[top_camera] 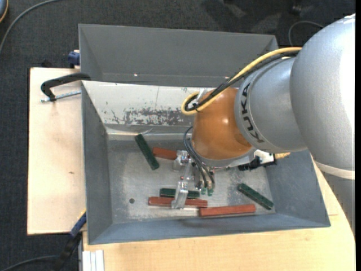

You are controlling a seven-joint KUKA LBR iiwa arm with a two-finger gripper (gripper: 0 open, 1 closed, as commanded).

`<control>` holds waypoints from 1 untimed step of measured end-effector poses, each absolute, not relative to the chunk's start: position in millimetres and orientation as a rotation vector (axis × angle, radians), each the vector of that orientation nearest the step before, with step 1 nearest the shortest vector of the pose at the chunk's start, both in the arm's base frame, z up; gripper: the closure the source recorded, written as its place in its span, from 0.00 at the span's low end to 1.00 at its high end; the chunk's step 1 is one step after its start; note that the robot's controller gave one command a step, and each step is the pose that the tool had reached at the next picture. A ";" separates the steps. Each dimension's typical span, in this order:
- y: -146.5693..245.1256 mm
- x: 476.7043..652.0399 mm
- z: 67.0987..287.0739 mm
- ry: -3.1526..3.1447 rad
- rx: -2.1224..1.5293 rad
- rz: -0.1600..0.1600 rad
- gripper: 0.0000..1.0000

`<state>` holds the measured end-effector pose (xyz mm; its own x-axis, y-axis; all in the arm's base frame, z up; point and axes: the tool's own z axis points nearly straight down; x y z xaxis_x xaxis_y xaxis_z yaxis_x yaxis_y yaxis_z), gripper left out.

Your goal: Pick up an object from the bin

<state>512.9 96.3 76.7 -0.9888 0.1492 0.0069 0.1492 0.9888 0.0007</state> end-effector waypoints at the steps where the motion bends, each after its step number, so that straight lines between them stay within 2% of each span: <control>1: 59.2 502.8 70.5 -3.136 -0.162 0.000 0.00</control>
Offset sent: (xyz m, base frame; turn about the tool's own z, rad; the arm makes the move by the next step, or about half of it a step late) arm -0.0104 -0.0363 -0.0067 -0.0480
